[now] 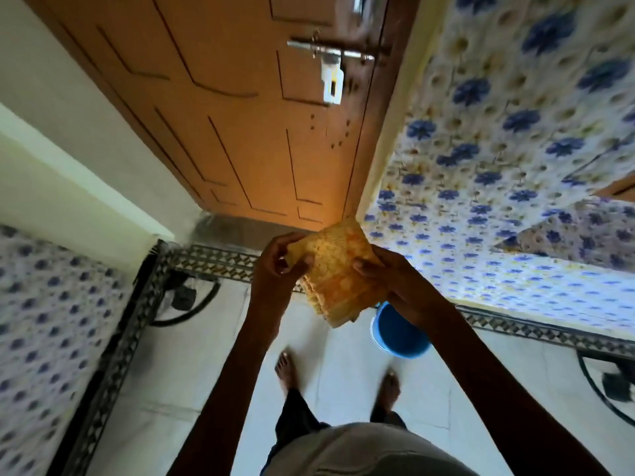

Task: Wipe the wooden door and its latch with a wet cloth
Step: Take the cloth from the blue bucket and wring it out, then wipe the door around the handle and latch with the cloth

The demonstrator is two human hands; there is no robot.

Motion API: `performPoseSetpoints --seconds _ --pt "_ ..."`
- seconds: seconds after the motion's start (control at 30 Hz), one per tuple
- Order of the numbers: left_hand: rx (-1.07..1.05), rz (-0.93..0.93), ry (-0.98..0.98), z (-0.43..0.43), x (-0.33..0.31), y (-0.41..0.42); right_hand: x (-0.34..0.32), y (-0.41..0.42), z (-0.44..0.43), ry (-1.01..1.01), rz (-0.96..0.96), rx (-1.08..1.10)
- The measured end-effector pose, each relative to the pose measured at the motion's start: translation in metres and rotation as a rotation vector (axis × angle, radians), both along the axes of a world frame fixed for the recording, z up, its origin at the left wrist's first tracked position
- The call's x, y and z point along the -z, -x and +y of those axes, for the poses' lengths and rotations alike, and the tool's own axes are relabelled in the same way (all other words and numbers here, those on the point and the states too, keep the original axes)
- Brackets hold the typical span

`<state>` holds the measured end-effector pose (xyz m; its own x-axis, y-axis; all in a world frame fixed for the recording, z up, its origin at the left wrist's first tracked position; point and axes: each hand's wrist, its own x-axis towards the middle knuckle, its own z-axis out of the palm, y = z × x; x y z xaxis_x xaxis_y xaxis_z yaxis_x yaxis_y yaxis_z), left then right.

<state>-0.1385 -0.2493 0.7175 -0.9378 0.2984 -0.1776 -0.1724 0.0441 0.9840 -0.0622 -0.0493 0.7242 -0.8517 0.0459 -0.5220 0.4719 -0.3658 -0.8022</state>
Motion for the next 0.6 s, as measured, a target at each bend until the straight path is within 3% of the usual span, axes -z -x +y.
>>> performPoseSetpoints --seconds 0.2,0.4,0.6 --pt "0.134 0.159 -0.06 -0.016 -0.062 0.106 -0.049 0.069 -0.04 0.028 0.146 0.004" --pt "0.286 0.333 -0.099 0.03 -0.127 0.227 -0.12 0.145 -0.024 -0.126 0.291 0.288" --pt "0.183 0.668 0.002 0.087 -0.166 0.312 -0.146 0.216 0.002 -0.383 0.516 0.613"
